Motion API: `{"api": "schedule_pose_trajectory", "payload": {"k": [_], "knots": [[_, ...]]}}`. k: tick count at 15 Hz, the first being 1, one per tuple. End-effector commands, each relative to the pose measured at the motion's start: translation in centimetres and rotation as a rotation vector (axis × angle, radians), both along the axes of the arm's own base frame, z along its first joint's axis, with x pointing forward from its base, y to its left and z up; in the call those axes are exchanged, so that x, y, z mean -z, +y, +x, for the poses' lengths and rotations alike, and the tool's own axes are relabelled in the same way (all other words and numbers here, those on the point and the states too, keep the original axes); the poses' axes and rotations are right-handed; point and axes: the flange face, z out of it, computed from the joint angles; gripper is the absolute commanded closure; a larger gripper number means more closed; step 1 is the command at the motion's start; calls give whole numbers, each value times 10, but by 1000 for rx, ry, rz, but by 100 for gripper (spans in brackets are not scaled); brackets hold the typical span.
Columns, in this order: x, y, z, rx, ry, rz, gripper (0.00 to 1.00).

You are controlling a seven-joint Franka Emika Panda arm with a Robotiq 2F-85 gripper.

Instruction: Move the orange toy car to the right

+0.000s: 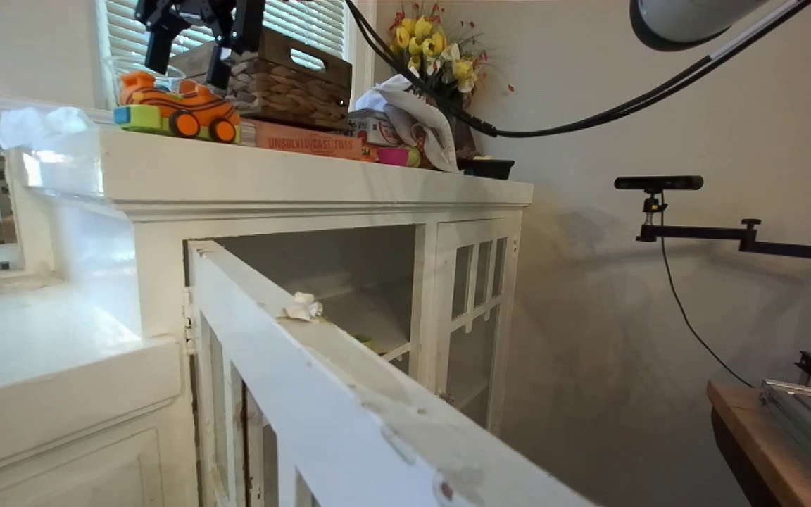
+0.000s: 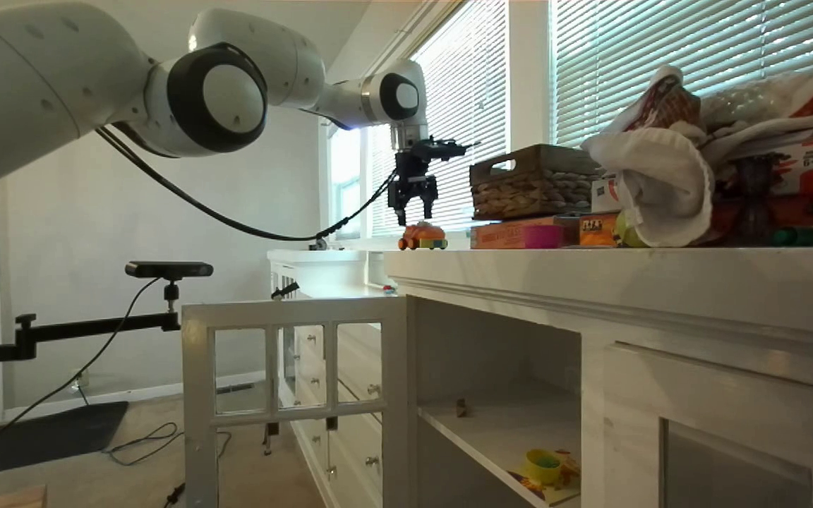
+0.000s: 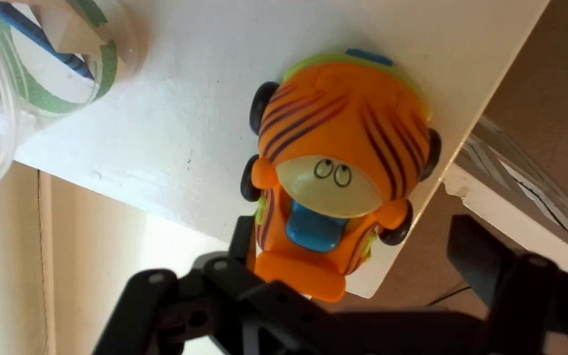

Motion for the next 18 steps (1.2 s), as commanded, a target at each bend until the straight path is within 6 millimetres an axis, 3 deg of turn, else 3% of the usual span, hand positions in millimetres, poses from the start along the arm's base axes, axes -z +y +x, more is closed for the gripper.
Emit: {"api": "schedule_pose_trajectory", "payload": {"k": [1,18], "knots": [[-4,7,-1,67,-2,18,0],[-7,18,-2,180,-8,43,0]]}}
